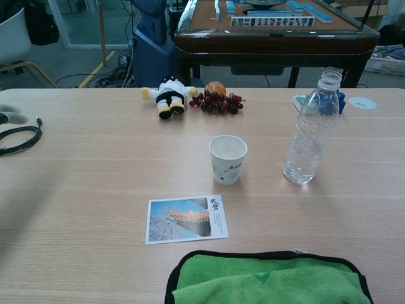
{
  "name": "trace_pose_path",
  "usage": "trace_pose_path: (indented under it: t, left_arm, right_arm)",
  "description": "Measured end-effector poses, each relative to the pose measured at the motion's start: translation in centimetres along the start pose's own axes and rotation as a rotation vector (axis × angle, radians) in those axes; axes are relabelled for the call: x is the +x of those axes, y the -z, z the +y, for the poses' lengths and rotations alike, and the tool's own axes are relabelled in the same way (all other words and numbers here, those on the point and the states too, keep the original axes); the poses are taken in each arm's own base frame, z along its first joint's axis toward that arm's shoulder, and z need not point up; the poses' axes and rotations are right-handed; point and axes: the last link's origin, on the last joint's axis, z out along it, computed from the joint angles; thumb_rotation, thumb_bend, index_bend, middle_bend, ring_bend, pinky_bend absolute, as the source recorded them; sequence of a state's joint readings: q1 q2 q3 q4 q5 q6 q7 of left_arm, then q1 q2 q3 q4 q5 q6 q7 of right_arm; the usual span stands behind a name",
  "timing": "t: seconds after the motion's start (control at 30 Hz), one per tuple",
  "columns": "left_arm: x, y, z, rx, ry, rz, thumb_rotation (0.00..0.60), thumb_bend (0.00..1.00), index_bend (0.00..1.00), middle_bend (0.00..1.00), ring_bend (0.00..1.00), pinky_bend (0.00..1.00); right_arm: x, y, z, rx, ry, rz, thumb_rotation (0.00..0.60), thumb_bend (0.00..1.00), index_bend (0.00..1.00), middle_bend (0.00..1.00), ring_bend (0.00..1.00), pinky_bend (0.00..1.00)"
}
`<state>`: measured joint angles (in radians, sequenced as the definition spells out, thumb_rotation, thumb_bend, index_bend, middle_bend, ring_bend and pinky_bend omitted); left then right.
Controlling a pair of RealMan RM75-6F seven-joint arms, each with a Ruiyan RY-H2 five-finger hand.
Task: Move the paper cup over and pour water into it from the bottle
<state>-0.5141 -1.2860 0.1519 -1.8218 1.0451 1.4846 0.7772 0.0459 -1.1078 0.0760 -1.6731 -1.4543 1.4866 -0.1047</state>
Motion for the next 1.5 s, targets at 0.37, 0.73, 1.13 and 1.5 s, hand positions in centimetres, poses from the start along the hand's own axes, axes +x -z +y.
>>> trace_pose_path:
  t: [0.37,0.73,1.13,1.5]
  left_arm:
    - [-1.7,5.3,-5.9,0.142,0.106,0.007,0.600,0.40,0.08,0.03,0.05,0.28]
    - [-1.8,6.4,-7.4,0.152,0.136,-0.003,0.600,0.40,0.08,0.03,0.05,0.28]
    - [-1.9,6.5,-7.8,0.158,0.166,-0.015,0.600,0.39,0.08,0.03,0.05,0.27]
    - [-2.0,6.5,-8.1,0.160,0.192,-0.022,0.600,0.39,0.08,0.03,0.05,0.27]
  right_arm:
    - [-2.1,-3.3,-1.9,0.013,-0.154,0.024,0.600,0.08,0.35,0.26,0.21,0.30]
    - [-4.1,-7.2,-4.0,0.048,-0.275,-0.028,0.600,0.00,0.24,0.21,0.19,0.30]
    - [-7.2,-11.2,-6.8,0.119,-0.359,-0.109,0.600,0.00,0.24,0.16,0.16,0.24]
    - [-9.7,-13.2,-8.7,0.201,-0.443,-0.221,0.600,0.00,0.23,0.14,0.13,0.22]
